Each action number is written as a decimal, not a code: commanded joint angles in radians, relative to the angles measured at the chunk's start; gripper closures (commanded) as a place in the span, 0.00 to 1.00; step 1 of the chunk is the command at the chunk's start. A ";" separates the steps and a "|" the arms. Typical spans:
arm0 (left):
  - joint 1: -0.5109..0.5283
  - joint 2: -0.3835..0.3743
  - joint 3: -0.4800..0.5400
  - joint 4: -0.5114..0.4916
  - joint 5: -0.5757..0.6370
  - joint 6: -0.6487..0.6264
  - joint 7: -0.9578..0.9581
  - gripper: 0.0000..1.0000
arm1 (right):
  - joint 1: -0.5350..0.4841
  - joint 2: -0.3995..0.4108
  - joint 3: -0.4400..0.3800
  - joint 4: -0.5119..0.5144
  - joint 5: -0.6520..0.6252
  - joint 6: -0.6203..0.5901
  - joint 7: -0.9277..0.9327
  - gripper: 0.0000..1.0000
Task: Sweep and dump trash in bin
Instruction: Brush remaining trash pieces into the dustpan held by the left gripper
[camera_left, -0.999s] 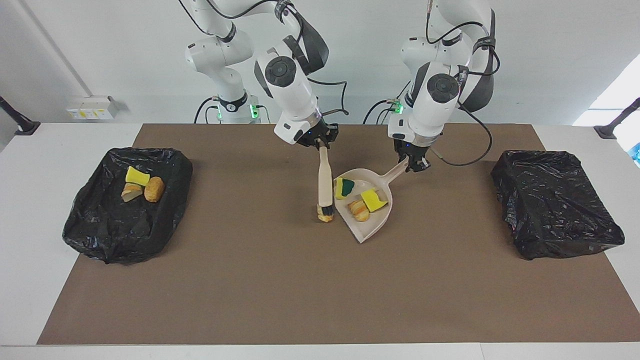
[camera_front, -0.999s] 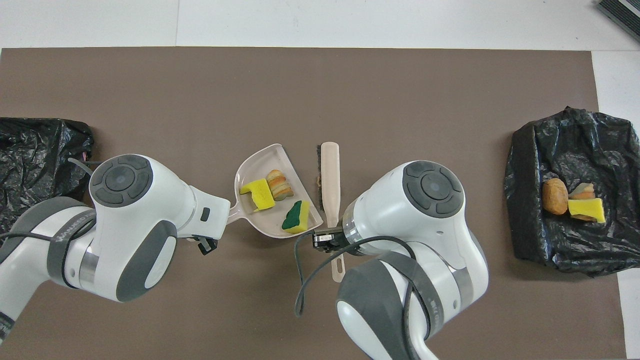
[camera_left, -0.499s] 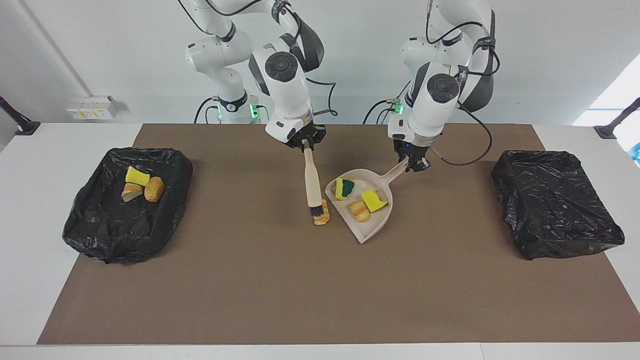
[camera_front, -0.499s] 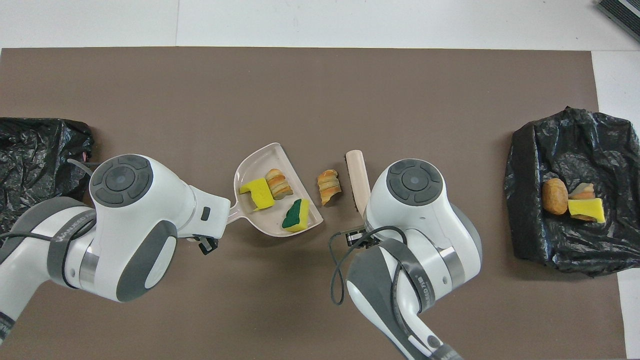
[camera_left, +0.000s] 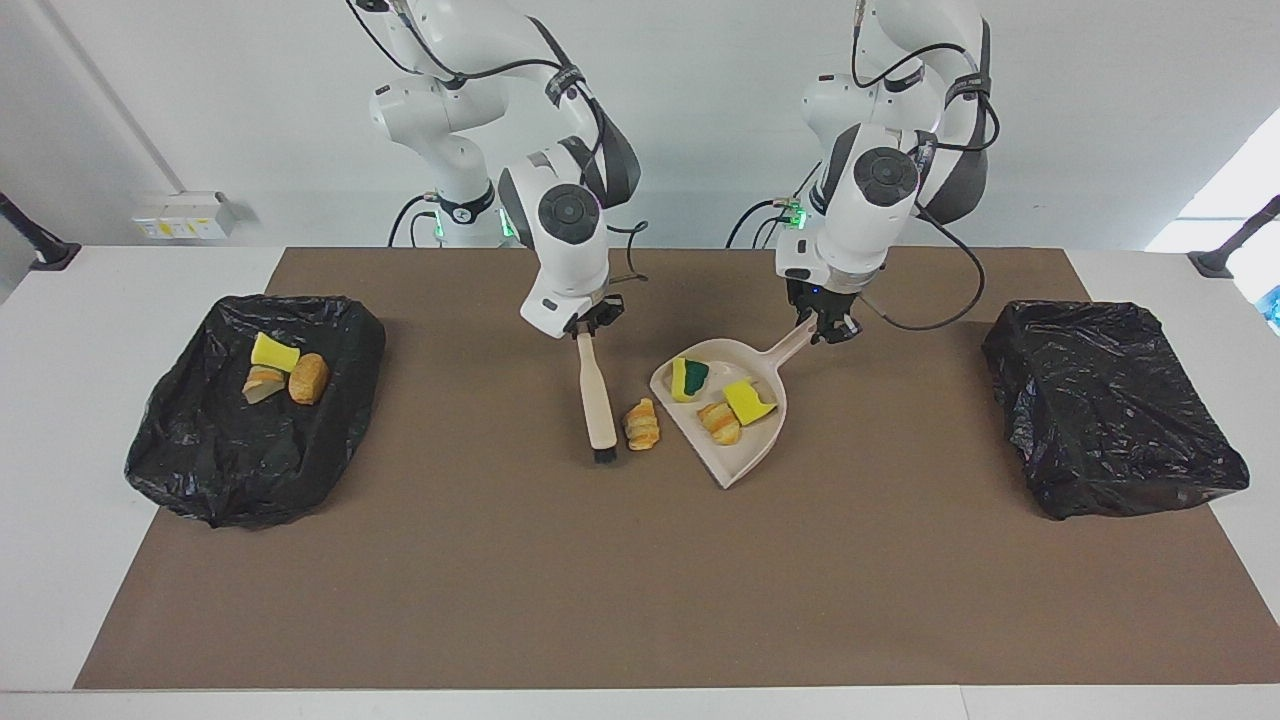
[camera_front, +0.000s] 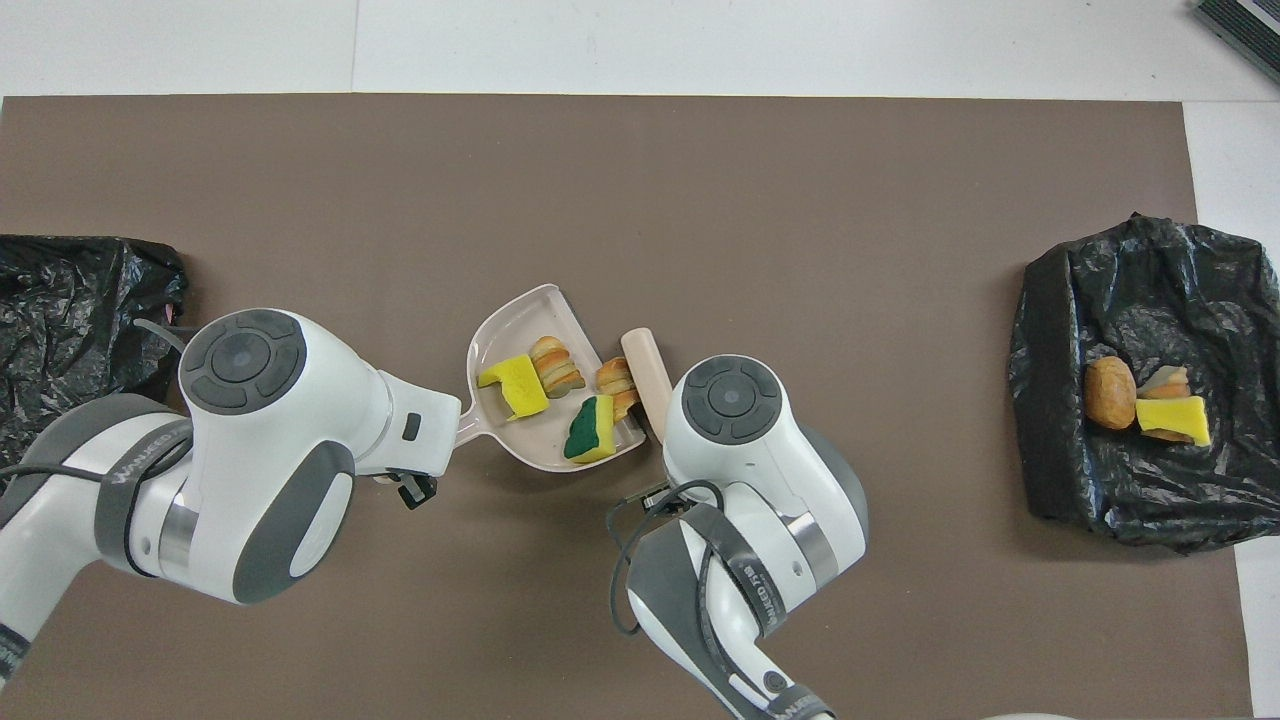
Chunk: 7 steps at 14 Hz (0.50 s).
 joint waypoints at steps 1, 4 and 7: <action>-0.013 -0.028 0.011 -0.033 -0.007 0.029 -0.024 1.00 | -0.008 -0.018 0.002 -0.007 0.138 0.010 -0.281 1.00; -0.013 -0.028 0.011 -0.033 -0.007 0.029 -0.047 1.00 | -0.030 -0.020 0.002 -0.008 0.155 0.011 -0.369 1.00; -0.013 -0.028 0.011 -0.033 -0.007 0.029 -0.062 1.00 | -0.068 -0.021 -0.004 0.001 0.151 0.002 -0.377 1.00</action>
